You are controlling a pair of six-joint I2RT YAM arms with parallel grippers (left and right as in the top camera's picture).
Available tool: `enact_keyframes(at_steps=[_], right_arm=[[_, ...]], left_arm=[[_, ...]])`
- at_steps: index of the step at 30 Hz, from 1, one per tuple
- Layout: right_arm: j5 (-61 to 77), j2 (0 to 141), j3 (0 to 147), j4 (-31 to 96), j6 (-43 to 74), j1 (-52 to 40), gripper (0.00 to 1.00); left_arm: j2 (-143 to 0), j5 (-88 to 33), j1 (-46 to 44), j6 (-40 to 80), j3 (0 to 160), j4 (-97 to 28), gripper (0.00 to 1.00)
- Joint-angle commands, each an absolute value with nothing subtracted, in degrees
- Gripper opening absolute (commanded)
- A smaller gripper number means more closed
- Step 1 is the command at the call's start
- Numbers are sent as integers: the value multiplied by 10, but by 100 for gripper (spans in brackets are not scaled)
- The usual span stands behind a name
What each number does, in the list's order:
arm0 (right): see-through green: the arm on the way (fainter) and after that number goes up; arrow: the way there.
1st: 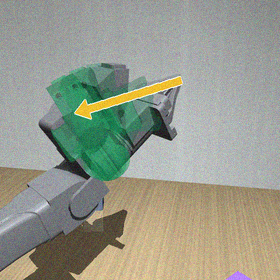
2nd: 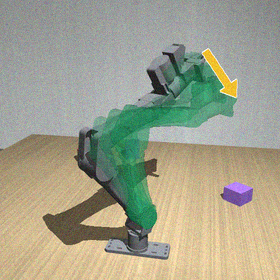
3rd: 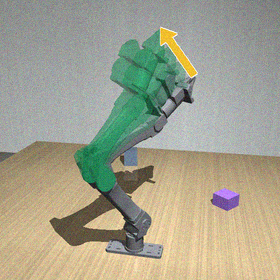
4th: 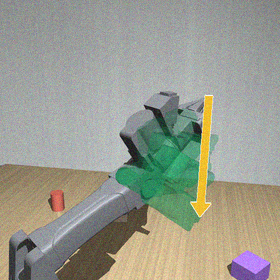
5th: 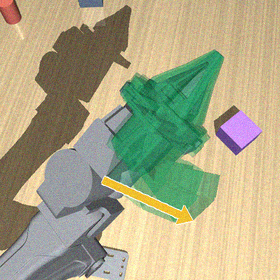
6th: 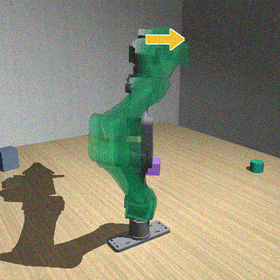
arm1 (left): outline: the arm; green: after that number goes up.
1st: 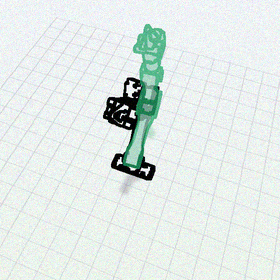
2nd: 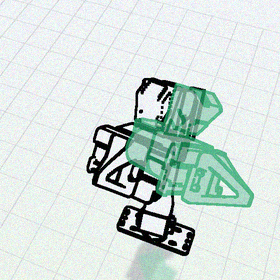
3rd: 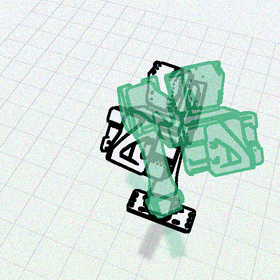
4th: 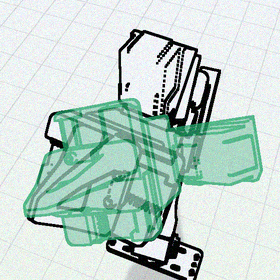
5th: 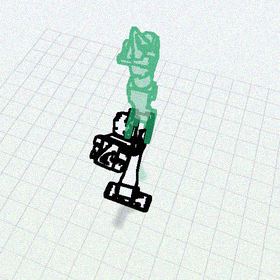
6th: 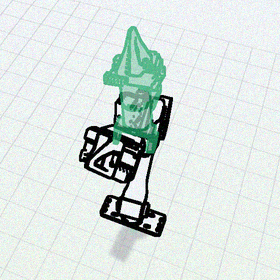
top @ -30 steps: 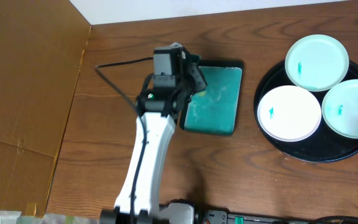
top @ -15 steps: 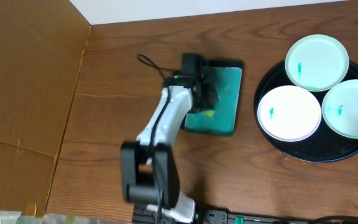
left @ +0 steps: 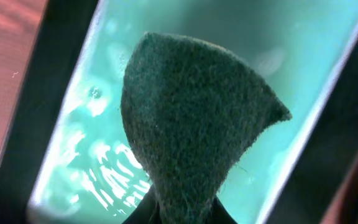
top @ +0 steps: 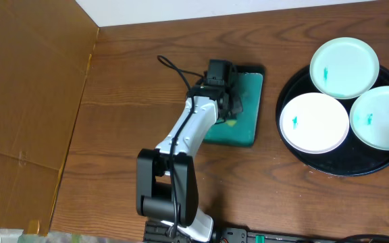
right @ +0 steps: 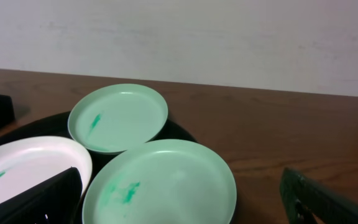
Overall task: Clean dirty plates on tray and stack at the side
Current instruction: 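Lift the sponge with the left gripper out of the water, then carry the sponge with the left gripper onto the white plate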
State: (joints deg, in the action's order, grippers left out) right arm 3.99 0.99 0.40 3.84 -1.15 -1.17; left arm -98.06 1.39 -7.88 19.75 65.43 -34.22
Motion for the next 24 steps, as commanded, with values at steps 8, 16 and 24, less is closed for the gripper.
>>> enact_keyframes(at_steps=[8,16,24], right_arm=[[37,8,3,41,-20,-17,99],[37,8,3,41,-20,-17,99],[37,8,3,41,-20,-17,99]], left_arm=[[-748,-23,-124,274,730,-381,7],[-808,-49,-282,388,704,-361,7],[-974,29,-413,440,703,-260,7]])
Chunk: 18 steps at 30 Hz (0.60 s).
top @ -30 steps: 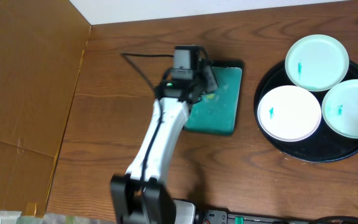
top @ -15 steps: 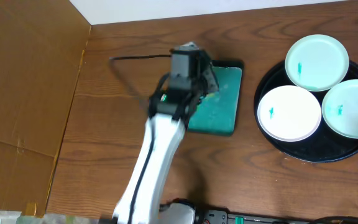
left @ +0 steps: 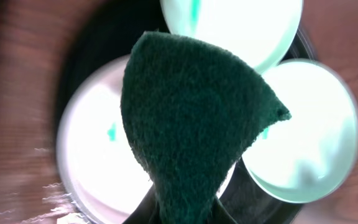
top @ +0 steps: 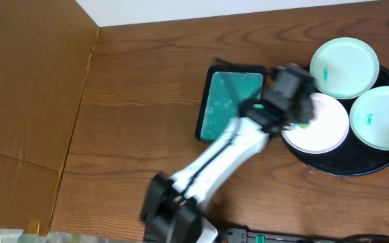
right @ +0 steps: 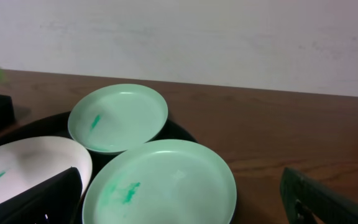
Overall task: Clean dirty plates on tray and stack at the side
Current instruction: 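Carry the sponge with the left gripper onto the white plate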
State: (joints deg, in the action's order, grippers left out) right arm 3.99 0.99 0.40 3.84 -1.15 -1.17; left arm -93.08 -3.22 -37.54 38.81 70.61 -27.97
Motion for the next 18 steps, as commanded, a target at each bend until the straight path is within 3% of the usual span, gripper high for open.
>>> enact_keyframes(at_steps=[1,9,13,14,15,16,18], right_arm=[[37,8,3,41,-20,-17,99],[37,8,3,41,-20,-17,99],[37,8,3,41,-20,-17,99],[37,8,3,41,-20,-17,99],[37,8,3,41,-20,-17,99],[37,8,3,41,-20,-17,99],[37,8,3,41,-20,-17,99]], left_arm=[[-989,50,-421,458,703,-256,7],[-1079,114,-439,543,703,-243,8],[-1093,110,-440,543,703,-228,16],[-1092,109,-440,543,703,-225,24],[-1088,103,-440,540,704,-223,46],[-1084,98,-440,533,704,-221,57],[-1072,85,-440,509,705,-219,61]])
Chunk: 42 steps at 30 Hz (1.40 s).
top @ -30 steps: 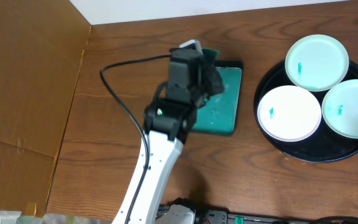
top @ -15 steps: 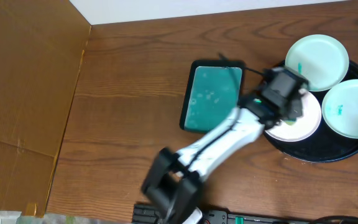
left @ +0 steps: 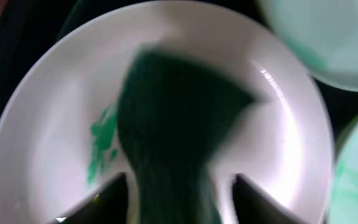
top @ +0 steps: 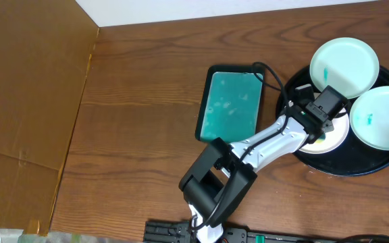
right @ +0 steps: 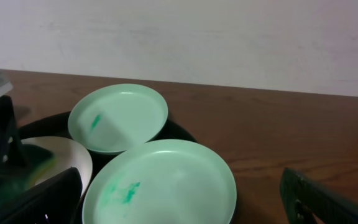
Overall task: Clean dirty plates on tray and stack at the side
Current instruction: 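Carry the sponge with the left gripper onto the white plate, then move the right gripper to the white plate rim and grip it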
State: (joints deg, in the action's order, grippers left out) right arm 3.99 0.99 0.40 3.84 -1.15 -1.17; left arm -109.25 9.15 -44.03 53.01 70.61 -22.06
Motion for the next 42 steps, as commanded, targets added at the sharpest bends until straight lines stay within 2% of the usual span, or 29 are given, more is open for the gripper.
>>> enact_keyframes(at_steps=[1,9,16,18,21,24,29,32,34,36,38,40,42], right_arm=[[37,8,3,41,-20,-17,99],[37,8,3,41,-20,-17,99],[37,8,3,41,-20,-17,99],[37,8,3,41,-20,-17,99],[37,8,3,41,-20,-17,99],[49,8,3,-23,-6,-17,99],[360,8,3,-160,300,-17,99],[342,8,3,-234,427,-18,99],[308,8,3,-343,512,-18,99],[257,8,10,-483,529,-18,99],[203,8,36,-547,529,-18,99],[186,8,94,-532,507,-18,99],[213,21,236,-298,399,-18,99]], left_arm=[[-1063,81,-440,499,706,-219,63],[-915,83,-421,472,706,-257,69],[-726,178,-337,472,706,-473,71],[-696,198,-317,472,706,-523,83],[-656,202,-287,472,706,-585,84],[-635,202,-277,472,706,-621,84],[-634,183,-277,472,706,-662,84],[-637,164,-277,472,706,-685,85],[-638,159,-277,472,706,-692,85],[-638,159,-277,472,706,-691,85],[-639,158,-277,472,706,-689,85],[-640,156,-277,472,706,-688,85],[-640,156,-277,472,706,-690,85]])
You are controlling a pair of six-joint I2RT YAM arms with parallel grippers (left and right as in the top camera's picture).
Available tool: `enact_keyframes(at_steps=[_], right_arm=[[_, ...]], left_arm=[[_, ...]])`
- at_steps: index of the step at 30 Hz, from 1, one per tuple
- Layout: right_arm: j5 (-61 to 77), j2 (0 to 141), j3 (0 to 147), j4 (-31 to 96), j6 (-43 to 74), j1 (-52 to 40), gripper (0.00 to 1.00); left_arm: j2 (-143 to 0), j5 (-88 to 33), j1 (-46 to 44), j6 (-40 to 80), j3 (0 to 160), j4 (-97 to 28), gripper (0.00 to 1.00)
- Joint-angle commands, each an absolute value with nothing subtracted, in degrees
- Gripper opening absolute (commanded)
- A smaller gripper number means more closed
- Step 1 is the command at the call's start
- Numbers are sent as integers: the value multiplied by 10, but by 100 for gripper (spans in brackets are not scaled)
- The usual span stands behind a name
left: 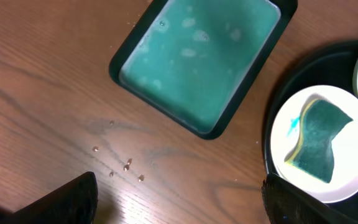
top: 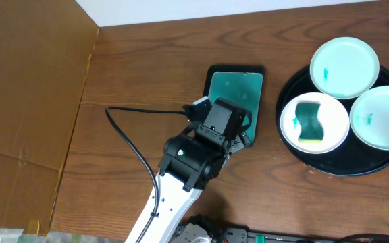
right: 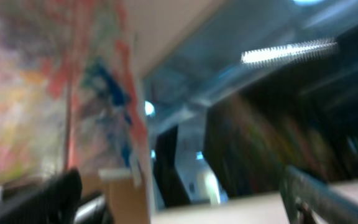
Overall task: Clean dirty plates on tray and stack at the side
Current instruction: 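Move the right gripper to the white plate rim and grip it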
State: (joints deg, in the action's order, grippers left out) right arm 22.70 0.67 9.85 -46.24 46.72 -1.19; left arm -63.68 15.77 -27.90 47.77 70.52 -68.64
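Note:
A round black tray (top: pixel 296 91) at the right holds a white plate (top: pixel 336 131) and two pale green plates (top: pixel 346 64) (top: pixel 387 118), each with a green smear. A dark green sponge (top: pixel 309 120) lies loose on the white plate (left: pixel 347 180), and the left wrist view shows this sponge (left: pixel 319 140) beside a teal streak. My left gripper (left: pixel 179 202) hangs open and empty over bare wood, left of the tray. My right gripper (right: pixel 179 193) is out of the overhead view. Its camera shows a blurred room, the fingers wide apart.
A black basin of teal water (top: pixel 235 91) sits left of the tray, just beyond my left gripper (top: pixel 229 131). Water drops (left: pixel 126 167) dot the wood near it. A cardboard wall (top: pixel 26 101) stands along the left side.
My left gripper was pressing the sponge onto the white plate. Now the sponge lies free there, and the gripper is open beside the basin. The right wrist camera has swung off the plates.
My left gripper held the sponge over the water basin. It then carried the sponge above the tray and pressed it on the white plate. Now the sponge rests on that plate and the gripper is back near the basin, open. The right arm stayed still until now.

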Motion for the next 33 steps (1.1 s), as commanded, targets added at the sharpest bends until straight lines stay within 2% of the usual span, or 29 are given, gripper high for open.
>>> enact_keyframes(at_steps=[1,5,9,12,16,26,30,33], right_arm=[[210,34,289,-189,352,-18,99],[140,185,546,255,135,-18,99],[160,373,742,535,64,-18,99],[271,508,840,678,62,-18,99],[365,621,846,656,46,-23,99],[180,838,847,641,41,-145,99],[170,929,847,598,-47,-189,99],[126,985,847,549,-48,-208,99]], left_arm=[[-640,156,-277,472,706,-690,85],[-640,157,-277,472,706,-689,85],[-640,157,-277,472,706,-683,85],[-640,157,-277,472,706,-681,85],[-640,157,-277,472,706,-680,85],[-640,157,-277,472,706,-675,85],[-643,157,-277,472,706,-666,85],[-646,157,-277,472,706,-663,85]])
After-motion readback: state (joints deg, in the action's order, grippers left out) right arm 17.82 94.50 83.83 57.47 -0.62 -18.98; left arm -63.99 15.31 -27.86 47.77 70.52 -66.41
